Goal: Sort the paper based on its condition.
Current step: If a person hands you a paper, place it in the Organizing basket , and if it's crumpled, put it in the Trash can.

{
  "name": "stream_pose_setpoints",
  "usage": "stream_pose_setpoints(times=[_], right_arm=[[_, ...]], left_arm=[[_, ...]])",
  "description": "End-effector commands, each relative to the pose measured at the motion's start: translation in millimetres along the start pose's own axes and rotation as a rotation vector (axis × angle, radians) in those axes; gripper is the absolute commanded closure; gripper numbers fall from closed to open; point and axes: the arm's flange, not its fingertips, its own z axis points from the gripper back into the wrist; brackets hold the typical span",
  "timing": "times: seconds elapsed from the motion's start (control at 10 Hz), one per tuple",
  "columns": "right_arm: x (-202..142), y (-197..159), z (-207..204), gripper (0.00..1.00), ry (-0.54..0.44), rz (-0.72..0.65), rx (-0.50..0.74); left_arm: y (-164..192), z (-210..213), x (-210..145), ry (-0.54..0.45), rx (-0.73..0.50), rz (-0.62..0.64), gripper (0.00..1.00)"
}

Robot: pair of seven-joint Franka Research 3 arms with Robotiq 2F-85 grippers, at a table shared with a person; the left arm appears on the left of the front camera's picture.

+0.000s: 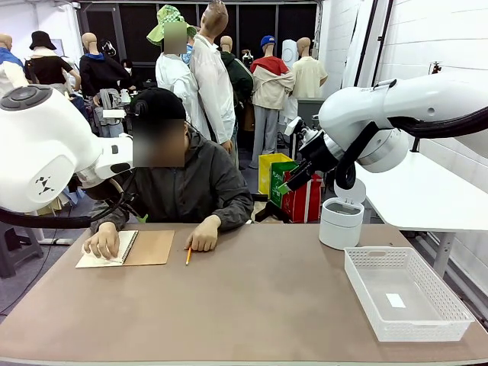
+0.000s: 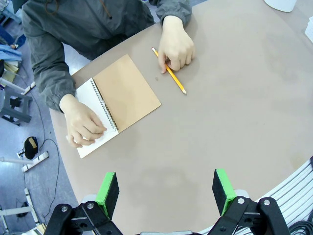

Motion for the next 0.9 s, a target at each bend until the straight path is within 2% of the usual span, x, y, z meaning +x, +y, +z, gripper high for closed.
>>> stream_pose_setpoints(times=[0.0,0.8], right_arm=[[1.2,-0.4,0.1,0.0,-0.002,-0.007,0.001],[1.2,-0.4,0.1,0.0,-0.002,-0.007,0.001]], left_arm=[[1.1,0.4,-0.3,0.003,0.002,-0.012,0.0],[1.1,0.4,-0.3,0.003,0.002,-0.012,0.0]])
